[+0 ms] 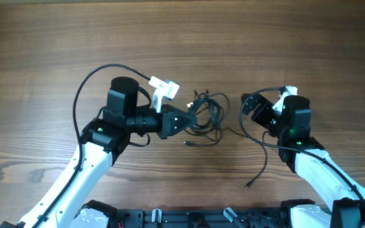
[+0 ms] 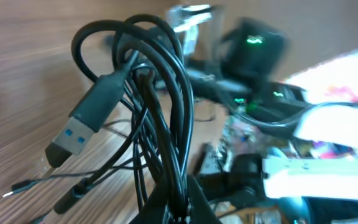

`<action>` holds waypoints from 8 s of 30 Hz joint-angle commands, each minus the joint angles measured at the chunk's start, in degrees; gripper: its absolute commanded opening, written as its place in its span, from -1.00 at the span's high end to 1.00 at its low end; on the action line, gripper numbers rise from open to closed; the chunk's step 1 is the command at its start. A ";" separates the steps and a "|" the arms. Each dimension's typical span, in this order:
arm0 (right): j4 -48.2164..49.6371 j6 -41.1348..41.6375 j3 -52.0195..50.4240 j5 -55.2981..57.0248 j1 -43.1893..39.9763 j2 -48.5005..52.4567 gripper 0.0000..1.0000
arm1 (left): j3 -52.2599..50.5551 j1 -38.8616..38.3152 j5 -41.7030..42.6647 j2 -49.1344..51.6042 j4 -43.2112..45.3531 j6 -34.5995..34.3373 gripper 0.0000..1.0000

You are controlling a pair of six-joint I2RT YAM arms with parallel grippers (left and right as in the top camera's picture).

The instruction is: Untangle cables

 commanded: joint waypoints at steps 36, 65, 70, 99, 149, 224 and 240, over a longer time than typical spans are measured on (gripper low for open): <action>4.39 -11.52 0.37 -15.47 -0.07 0.42 -1.00 | 0.85 -4.81 5.35 -1.11 8.81 -6.62 0.92; -1.62 0.66 0.37 -3.50 -0.07 0.42 -0.99 | 0.85 -4.70 -7.23 -1.11 2.89 -4.07 0.92; 3.32 -5.97 0.37 -13.97 -0.07 0.42 -1.00 | 0.85 -4.70 -13.84 -1.11 2.95 -4.07 0.92; -7.50 6.71 0.37 5.88 0.15 0.48 -1.00 | 0.85 -12.04 -5.11 -1.11 10.08 -5.75 0.92; 9.73 -17.92 0.26 -32.59 0.15 0.48 -0.99 | 0.85 -15.54 -43.69 -3.15 8.59 -2.71 0.92; 20.70 -12.96 0.26 -49.35 0.15 0.48 0.91 | 0.85 -25.07 -30.67 -0.87 6.60 9.33 0.92; 20.74 -8.39 0.26 -42.42 3.80 0.52 0.87 | 0.85 -25.07 -22.71 3.10 11.67 9.29 0.92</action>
